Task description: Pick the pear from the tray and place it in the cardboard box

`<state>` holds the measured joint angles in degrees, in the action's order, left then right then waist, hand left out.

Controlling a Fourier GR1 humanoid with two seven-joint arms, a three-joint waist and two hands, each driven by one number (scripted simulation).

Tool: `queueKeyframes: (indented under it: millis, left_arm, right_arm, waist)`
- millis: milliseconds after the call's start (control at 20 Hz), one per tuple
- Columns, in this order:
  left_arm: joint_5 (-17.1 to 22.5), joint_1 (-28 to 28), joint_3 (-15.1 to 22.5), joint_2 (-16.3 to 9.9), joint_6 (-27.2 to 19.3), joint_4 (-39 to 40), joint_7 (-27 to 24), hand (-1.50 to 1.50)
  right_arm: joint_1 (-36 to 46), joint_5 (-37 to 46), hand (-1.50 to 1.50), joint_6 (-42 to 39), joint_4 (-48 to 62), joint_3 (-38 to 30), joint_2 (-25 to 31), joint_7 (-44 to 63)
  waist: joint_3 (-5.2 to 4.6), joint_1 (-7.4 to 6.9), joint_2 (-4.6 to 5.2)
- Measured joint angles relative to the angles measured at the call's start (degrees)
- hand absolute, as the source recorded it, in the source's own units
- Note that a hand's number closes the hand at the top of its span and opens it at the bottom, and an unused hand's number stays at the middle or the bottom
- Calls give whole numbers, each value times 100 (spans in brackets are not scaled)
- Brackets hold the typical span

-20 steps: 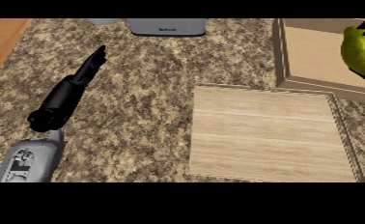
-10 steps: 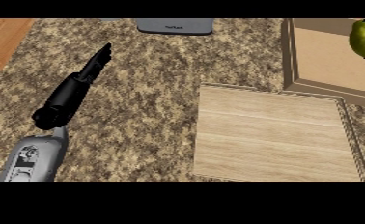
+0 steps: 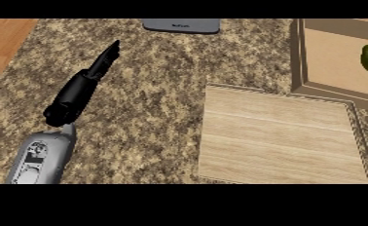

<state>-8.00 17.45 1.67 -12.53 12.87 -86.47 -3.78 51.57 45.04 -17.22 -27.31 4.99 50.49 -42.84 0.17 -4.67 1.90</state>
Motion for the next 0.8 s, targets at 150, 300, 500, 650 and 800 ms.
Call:
queueKeyframes:
  millis: [150,300,500,650,800]
  left_arm:
    - [-29,45,25,17,-9,-31,44,0]
    - [-28,33,26,6,20,-11,-10,0]
    - [-27,8,-3,-13,20,-27,8,0]
    - [-1,3,-37,-21,22,-21,9,0]
    - [-14,-37,-50,-33,14,-11,-21,0]
  right_arm:
    - [119,266,-150,-88,390,225,60,-333]
    - [252,341,-150,-59,661,321,43,-654]
    - [399,-40,-150,-33,924,52,-75,-961]
    - [581,-743,-150,-270,1202,-508,-316,-921]
    - [732,-1452,-150,-633,1608,-1111,-455,-643]
  waist:
    - [6,-19,2]
    - [10,-35,7]
    - [17,-9,-5]
    - [24,10,-27]
    - [29,21,-25]
